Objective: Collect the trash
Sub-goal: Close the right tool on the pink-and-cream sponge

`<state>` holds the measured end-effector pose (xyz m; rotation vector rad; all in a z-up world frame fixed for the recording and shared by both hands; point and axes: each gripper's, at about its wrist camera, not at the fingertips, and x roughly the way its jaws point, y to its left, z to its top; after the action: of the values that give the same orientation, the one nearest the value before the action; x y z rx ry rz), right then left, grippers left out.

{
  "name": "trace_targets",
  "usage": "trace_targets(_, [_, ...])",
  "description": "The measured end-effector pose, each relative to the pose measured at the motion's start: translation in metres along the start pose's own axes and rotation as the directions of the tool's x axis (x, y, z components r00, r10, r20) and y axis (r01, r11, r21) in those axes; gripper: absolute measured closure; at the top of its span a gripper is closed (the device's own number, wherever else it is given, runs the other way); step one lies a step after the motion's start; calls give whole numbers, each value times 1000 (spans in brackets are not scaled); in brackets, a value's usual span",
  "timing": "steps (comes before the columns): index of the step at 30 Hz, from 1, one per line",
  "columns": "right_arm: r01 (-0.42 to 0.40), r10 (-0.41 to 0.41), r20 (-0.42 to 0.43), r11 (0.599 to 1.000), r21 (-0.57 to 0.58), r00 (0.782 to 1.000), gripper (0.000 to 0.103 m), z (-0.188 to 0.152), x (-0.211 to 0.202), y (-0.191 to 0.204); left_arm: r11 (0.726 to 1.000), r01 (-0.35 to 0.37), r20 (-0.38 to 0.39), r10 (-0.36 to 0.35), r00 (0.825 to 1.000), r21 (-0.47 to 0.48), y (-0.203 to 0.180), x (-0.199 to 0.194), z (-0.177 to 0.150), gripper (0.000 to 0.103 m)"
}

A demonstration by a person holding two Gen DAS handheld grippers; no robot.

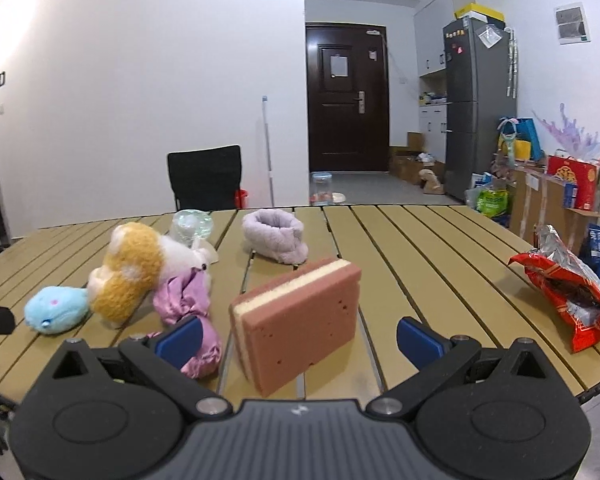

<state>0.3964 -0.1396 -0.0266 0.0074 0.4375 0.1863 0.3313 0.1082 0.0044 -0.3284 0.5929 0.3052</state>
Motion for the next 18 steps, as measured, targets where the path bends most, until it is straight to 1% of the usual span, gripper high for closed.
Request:
trace_targets(3, [-4, 4, -3, 1000, 14, 1000, 0, 1, 11, 2, 1000, -4, -11, 4, 1000, -13, 0, 7, 1, 0])
trace_targets(9, [39, -39, -7, 999, 23, 999, 0, -2, 32, 12, 1000, -15, -30, 14, 999, -24, -1, 19, 2, 0])
trace_targets(13, [80, -79, -12, 995, 52, 997, 0, -3, 48, 15, 999, -25, -45, 23, 999, -31, -1, 26, 3, 0])
trace_targets(18, [121, -119, -29, 991, 65, 992, 3, -4, 66, 15, 999, -33, -56, 31, 998, -32, 3, 34, 5, 0])
